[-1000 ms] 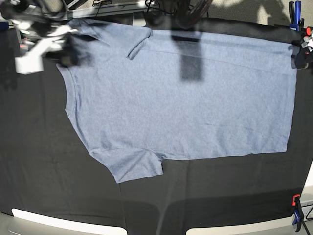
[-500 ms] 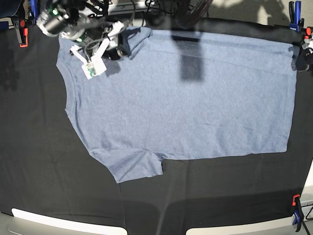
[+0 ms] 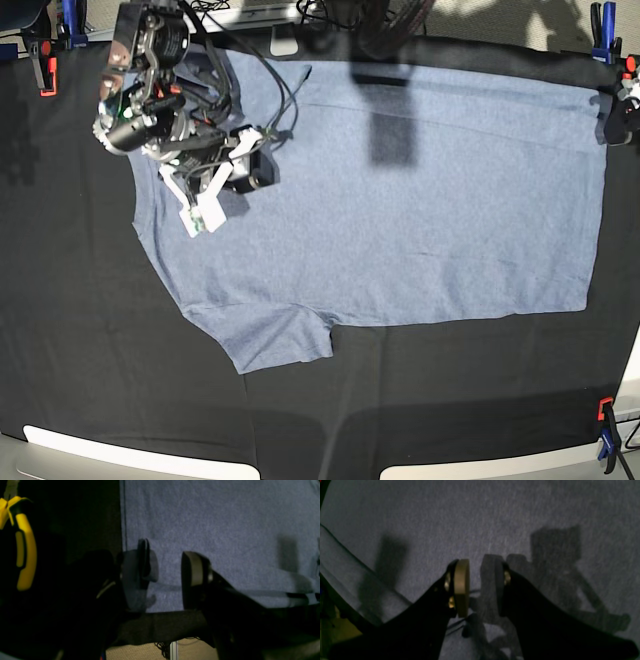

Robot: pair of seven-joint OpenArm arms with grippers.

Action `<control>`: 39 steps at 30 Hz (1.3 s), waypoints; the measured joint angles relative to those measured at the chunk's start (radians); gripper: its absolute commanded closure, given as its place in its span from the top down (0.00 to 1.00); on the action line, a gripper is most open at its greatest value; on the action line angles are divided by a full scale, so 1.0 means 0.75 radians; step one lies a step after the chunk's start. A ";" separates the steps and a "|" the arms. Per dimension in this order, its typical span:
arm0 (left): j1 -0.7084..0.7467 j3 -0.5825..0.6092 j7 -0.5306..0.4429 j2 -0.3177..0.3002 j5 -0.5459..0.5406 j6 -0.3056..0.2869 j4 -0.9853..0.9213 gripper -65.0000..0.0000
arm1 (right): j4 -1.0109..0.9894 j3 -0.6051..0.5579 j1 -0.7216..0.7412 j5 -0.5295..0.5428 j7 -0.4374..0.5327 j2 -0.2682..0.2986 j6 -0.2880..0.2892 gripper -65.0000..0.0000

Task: Layout the t-shirt on the table in an organized manner, then fold the t-shirt properly
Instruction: 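Move the right gripper onto the shirt near the collar and grasp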

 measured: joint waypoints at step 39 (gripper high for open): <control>-0.986 0.530 -0.502 -0.003 0.646 0.294 -0.599 0.40 | 0.262 0.204 0.001 0.013 -0.011 0.061 0.021 0.42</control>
